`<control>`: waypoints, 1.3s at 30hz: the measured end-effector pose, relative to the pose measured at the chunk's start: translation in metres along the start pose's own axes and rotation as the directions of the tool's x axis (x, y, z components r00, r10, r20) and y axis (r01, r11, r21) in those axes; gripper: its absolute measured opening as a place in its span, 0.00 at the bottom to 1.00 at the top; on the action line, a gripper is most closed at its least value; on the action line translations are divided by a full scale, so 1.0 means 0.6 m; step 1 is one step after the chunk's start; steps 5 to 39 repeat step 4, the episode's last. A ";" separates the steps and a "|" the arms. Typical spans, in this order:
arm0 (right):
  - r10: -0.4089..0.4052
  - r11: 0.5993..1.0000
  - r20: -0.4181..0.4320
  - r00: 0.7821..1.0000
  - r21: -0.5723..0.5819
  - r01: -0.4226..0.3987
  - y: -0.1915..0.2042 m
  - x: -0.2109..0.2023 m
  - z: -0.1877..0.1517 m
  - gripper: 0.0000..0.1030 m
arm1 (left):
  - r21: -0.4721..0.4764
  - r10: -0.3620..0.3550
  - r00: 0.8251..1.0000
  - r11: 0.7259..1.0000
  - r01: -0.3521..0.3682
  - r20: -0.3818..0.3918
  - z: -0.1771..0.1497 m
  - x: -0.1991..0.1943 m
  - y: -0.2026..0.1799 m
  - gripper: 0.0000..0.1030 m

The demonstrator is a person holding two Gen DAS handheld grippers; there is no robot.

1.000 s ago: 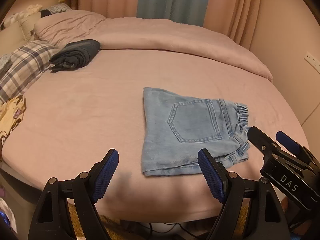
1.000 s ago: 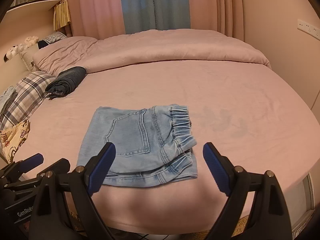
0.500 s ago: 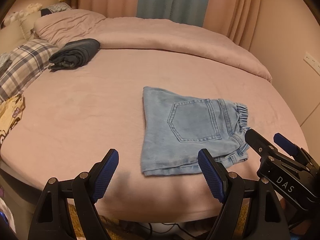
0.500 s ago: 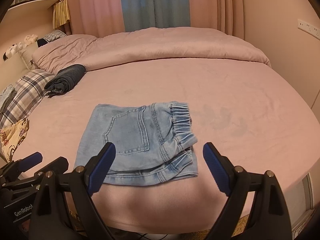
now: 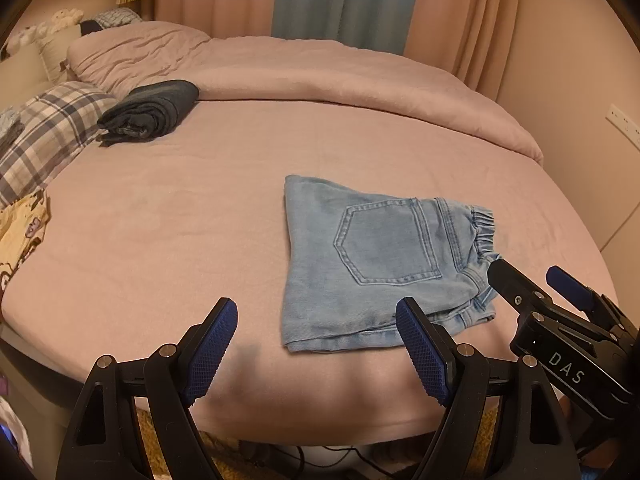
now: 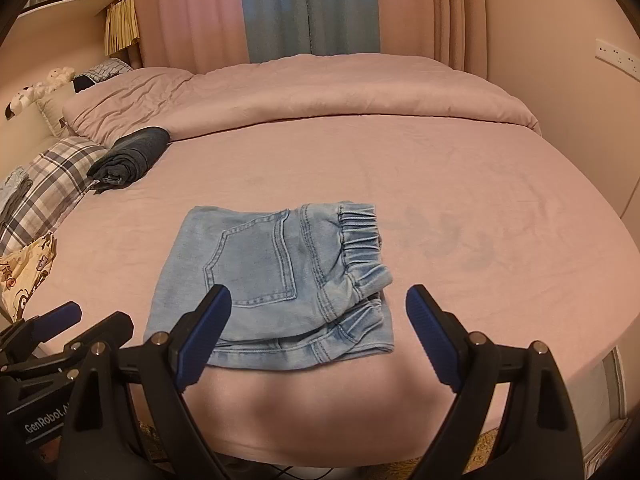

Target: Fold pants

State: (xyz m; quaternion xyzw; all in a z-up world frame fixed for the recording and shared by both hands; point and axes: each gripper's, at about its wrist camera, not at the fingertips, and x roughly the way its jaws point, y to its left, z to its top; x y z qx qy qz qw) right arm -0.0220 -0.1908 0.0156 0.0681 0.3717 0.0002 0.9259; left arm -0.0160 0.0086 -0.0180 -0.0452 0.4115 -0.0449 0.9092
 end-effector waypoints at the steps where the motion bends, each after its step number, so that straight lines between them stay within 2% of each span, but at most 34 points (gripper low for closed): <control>1: -0.001 1.000 0.000 1.000 0.000 0.001 0.000 0.000 0.000 0.87 | 0.000 0.000 1.000 1.000 0.000 0.001 0.000 0.000 -0.001 0.79; 39: -0.002 1.000 0.000 1.000 -0.003 0.002 0.002 0.000 -0.001 0.87 | 0.002 -0.001 1.000 1.000 0.001 0.004 0.001 -0.002 -0.003 0.79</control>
